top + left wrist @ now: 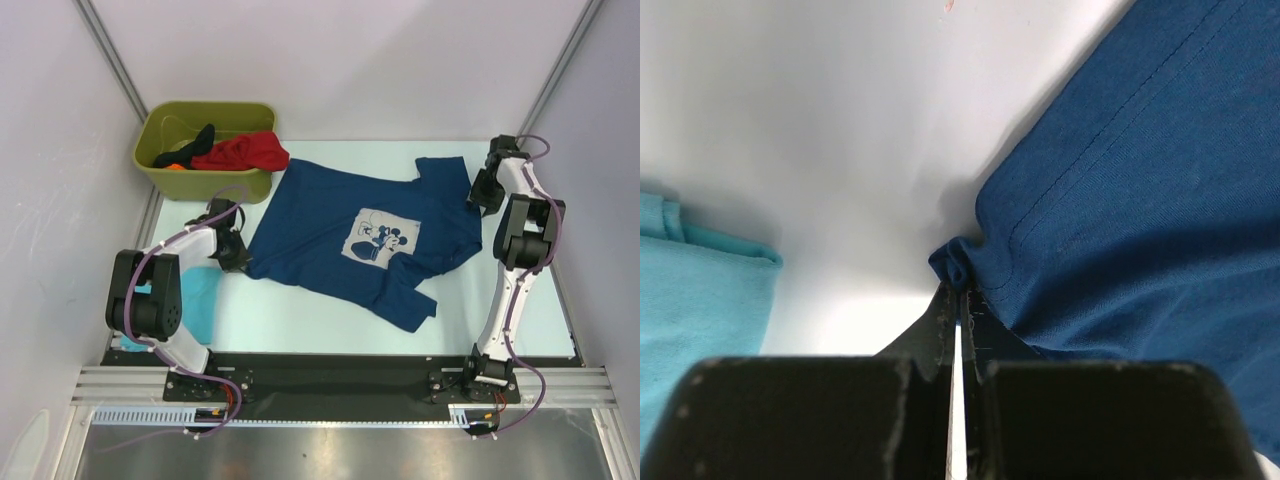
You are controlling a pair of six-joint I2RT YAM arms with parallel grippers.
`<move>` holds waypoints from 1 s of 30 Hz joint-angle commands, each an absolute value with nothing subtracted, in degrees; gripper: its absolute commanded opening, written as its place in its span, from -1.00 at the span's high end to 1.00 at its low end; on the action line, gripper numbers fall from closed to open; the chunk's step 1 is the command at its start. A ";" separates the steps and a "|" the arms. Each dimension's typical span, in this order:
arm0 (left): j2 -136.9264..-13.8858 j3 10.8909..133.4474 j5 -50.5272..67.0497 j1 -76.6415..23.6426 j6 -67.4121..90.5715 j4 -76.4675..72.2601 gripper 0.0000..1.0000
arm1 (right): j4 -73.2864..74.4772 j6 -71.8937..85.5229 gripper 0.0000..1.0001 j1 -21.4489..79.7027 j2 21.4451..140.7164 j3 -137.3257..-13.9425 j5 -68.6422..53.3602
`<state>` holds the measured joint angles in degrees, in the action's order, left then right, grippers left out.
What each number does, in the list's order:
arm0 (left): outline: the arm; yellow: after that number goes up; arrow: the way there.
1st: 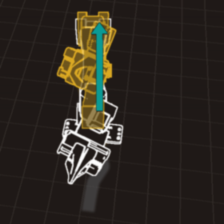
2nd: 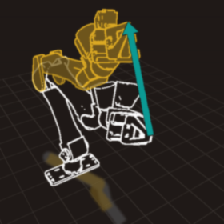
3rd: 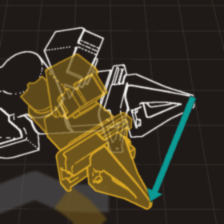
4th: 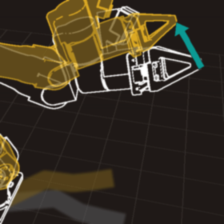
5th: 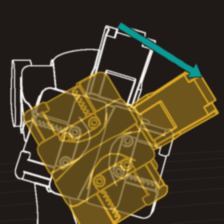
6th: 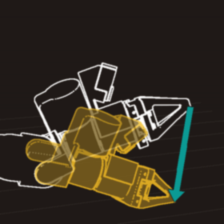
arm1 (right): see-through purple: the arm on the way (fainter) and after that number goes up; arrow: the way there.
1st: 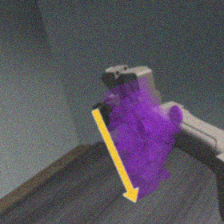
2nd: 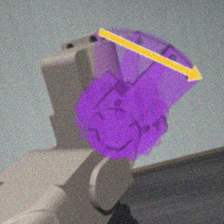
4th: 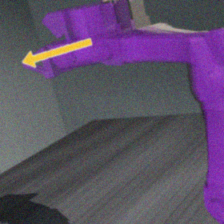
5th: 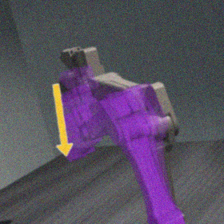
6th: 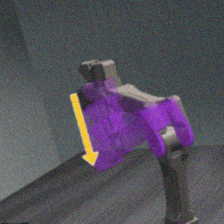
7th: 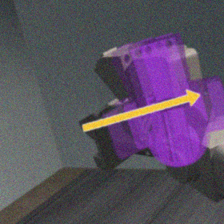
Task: Fold and stack the t-shirts
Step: Flatten the tshirt out
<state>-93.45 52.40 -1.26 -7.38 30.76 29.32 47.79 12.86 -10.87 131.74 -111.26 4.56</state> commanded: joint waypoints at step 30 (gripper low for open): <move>-91.85 43.94 0.27 -12.04 38.76 27.15 0.99 | 36.65 6.50 0.61 -12.48 153.81 -145.81 4.05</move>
<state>-90.35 47.29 -0.75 -11.00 37.58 22.61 41.58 7.64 -12.19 153.12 -143.35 2.63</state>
